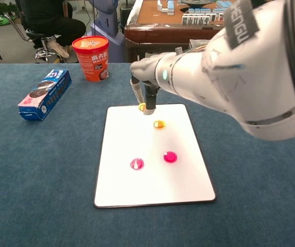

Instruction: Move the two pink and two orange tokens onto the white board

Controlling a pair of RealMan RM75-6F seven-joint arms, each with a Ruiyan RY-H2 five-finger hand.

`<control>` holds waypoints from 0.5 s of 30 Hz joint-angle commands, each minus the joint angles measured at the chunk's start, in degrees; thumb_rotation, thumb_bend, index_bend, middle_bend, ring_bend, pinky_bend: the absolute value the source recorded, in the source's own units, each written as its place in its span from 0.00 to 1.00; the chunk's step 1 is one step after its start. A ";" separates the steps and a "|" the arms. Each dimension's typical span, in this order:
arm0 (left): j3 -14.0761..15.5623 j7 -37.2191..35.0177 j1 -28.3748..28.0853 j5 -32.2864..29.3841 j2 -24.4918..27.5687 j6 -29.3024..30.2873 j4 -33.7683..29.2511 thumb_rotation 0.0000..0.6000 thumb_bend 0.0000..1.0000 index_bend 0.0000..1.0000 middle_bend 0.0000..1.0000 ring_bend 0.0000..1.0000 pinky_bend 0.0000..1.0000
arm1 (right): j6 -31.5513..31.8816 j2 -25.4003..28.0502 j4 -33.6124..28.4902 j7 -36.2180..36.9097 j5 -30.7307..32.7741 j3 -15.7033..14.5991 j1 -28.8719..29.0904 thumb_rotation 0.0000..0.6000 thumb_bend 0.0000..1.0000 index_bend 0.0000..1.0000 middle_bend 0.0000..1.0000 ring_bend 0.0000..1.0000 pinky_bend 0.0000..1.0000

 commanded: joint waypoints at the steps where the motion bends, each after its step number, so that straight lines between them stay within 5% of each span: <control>1: -0.01 -0.09 0.07 -0.05 -0.06 0.06 0.22 1.00 0.28 0.52 0.65 0.64 0.78 | -0.93 -1.78 2.50 -0.89 1.58 0.23 1.24 1.00 0.25 0.48 1.00 1.00 1.00; 15: 0.02 -0.70 0.34 -0.20 -0.11 0.18 0.54 1.00 0.28 0.52 0.65 0.64 0.78 | -5.12 -6.85 11.60 -2.49 4.94 0.87 3.84 1.00 0.25 0.48 1.00 1.00 1.00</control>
